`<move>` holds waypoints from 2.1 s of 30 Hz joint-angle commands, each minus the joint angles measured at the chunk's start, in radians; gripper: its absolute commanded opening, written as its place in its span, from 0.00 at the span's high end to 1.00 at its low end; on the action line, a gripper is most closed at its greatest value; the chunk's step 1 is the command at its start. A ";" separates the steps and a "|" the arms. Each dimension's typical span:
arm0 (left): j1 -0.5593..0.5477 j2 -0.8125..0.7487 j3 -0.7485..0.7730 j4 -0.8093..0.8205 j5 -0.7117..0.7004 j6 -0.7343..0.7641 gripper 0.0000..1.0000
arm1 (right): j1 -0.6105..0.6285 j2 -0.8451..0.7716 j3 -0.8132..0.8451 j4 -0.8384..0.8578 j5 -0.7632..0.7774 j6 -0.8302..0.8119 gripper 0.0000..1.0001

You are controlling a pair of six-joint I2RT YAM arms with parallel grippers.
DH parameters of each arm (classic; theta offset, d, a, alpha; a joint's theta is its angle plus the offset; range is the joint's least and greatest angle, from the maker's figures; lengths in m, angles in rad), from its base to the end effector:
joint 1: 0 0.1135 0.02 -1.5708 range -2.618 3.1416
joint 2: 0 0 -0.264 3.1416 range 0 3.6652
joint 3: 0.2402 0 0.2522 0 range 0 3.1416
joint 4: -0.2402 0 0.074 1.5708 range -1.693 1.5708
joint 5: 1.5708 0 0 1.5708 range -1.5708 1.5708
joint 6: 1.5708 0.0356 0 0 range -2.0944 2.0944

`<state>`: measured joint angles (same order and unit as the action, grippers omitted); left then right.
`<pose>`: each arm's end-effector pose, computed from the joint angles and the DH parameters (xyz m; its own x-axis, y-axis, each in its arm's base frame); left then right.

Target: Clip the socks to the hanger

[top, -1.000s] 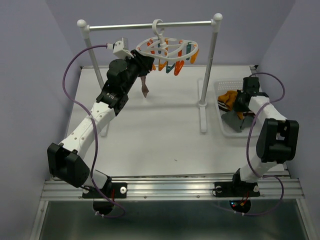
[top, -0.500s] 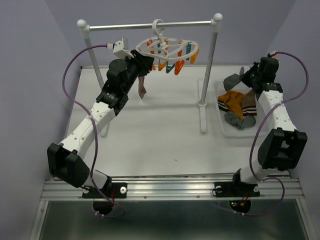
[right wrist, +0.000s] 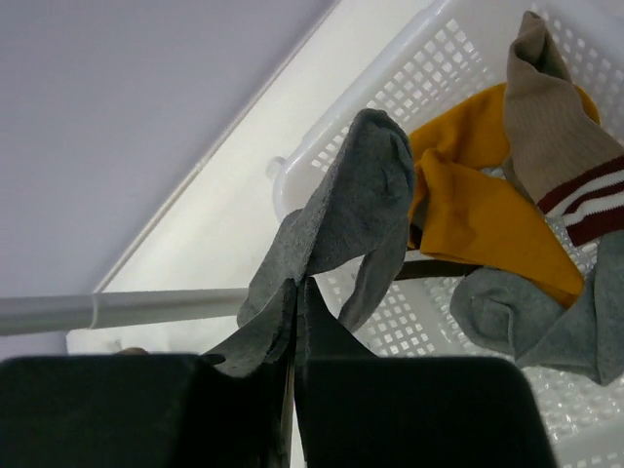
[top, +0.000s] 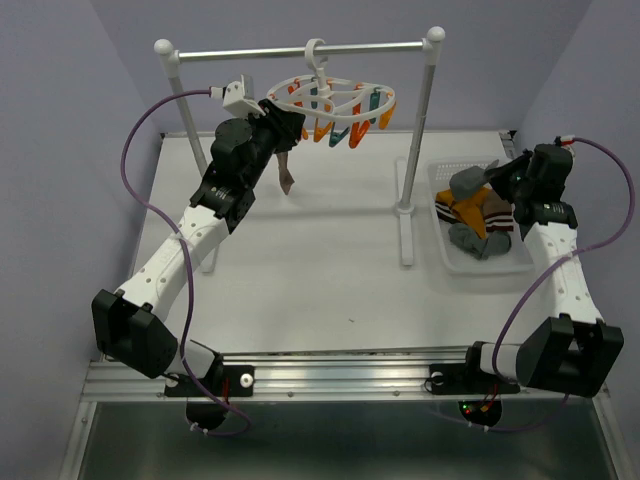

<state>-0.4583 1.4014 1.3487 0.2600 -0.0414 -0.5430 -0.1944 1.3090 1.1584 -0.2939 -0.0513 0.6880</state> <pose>0.2970 -0.1449 0.4433 -0.0516 -0.5502 -0.8334 0.4427 0.7354 -0.5129 0.2964 -0.0565 0.3440 -0.2323 0.6921 -0.6834 0.3819 0.7111 0.5903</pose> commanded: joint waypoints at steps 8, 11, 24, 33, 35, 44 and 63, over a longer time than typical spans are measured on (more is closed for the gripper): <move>-0.002 -0.058 -0.011 0.038 -0.046 -0.006 1.00 | 0.003 0.056 -0.076 0.101 0.128 0.151 0.99; 0.000 -0.059 -0.011 0.033 -0.046 -0.006 1.00 | 0.003 0.175 -0.025 0.117 0.172 0.186 0.98; 0.000 -0.130 -0.068 0.041 -0.066 -0.014 1.00 | -0.019 0.487 0.227 0.114 0.337 -0.008 0.66; 0.000 -0.145 -0.071 0.016 -0.089 0.011 1.00 | -0.019 0.412 0.256 -0.111 -0.237 -1.112 0.00; 0.000 -0.148 -0.076 0.016 -0.092 0.015 1.00 | -0.019 0.392 0.262 -0.187 -0.252 -1.222 0.00; -0.002 -0.108 -0.043 -0.008 -0.078 0.023 1.00 | -0.008 0.354 0.322 -0.488 -0.194 -1.859 0.00; -0.016 -0.028 -0.051 0.059 -0.092 0.049 1.00 | 0.001 0.404 0.162 -0.521 -0.275 -2.294 0.18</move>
<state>-0.4656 1.3624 1.2922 0.2722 -0.1081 -0.4980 -0.1955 1.6871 1.3052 -0.8436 -0.2653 -1.5326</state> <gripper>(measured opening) 0.313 0.889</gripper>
